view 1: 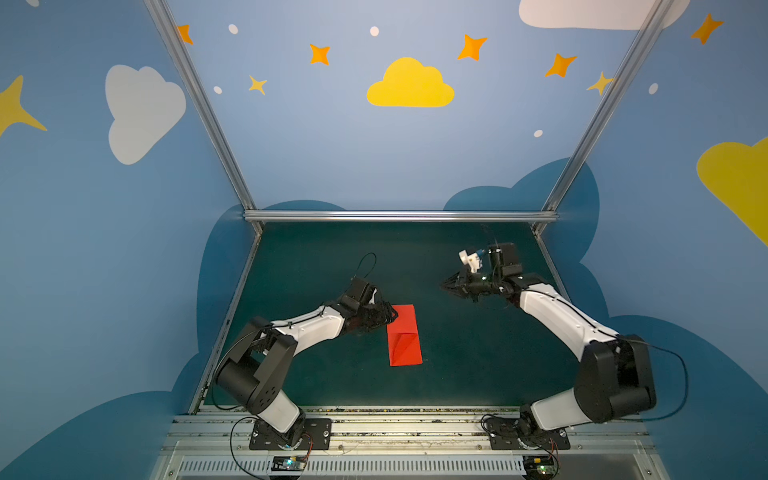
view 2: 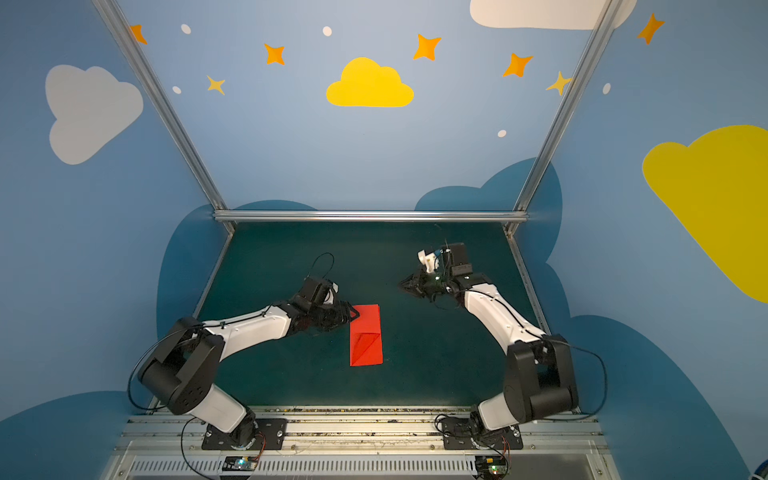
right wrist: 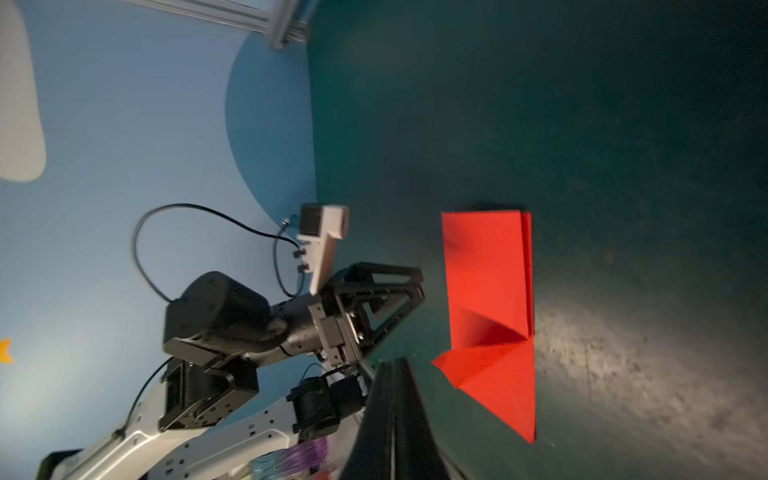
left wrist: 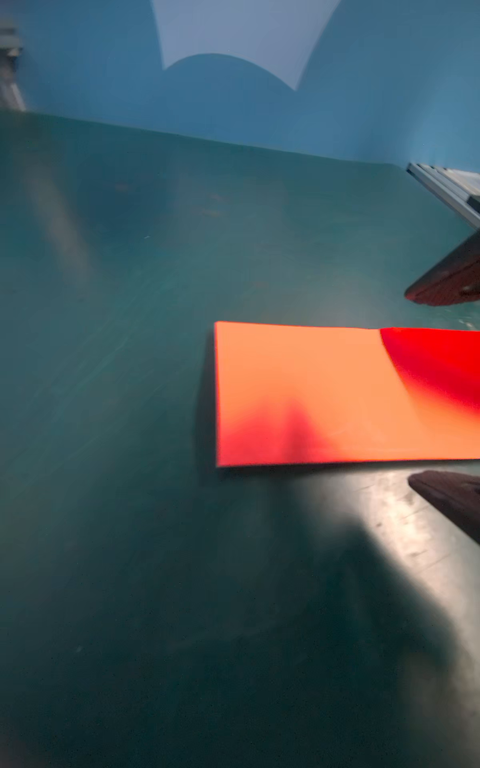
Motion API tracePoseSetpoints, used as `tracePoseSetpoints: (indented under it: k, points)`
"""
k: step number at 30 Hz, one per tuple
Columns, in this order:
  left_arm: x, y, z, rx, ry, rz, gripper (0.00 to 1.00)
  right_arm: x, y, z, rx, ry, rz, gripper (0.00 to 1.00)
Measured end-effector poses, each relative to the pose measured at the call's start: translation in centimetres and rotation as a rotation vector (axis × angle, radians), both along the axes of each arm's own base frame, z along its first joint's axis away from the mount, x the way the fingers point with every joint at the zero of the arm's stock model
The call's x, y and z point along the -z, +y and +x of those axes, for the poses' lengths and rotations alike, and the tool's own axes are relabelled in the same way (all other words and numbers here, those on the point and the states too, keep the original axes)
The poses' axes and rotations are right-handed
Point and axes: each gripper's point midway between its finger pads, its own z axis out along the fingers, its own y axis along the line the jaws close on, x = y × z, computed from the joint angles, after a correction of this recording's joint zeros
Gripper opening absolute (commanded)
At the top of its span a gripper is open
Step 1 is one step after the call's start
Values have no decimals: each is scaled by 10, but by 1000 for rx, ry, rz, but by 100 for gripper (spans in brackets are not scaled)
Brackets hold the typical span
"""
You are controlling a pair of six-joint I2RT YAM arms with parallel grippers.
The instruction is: Fold a paper plane with a square sheet of paper (fold left side to right side)
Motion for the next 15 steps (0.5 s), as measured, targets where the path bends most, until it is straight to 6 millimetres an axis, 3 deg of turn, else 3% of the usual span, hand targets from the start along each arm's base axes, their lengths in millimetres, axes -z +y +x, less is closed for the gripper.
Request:
tracePoseSetpoints:
  k: [2, 5, 10, 15]
  points:
    - [3, 3, 12, -26, 19, 1, 67, 34, 0, -16, -39, 70, -41, 0]
    - [6, 7, 27, -49, 32, 3, 68, 63, 3, -38, -92, 130, -77, 0]
    - [6, 9, 46, -54, 34, 3, 68, 78, 17, -56, -154, 138, -87, 0]
    - [17, 8, 46, -37, 61, 18, 68, 89, 33, -64, -201, 136, -90, 0]
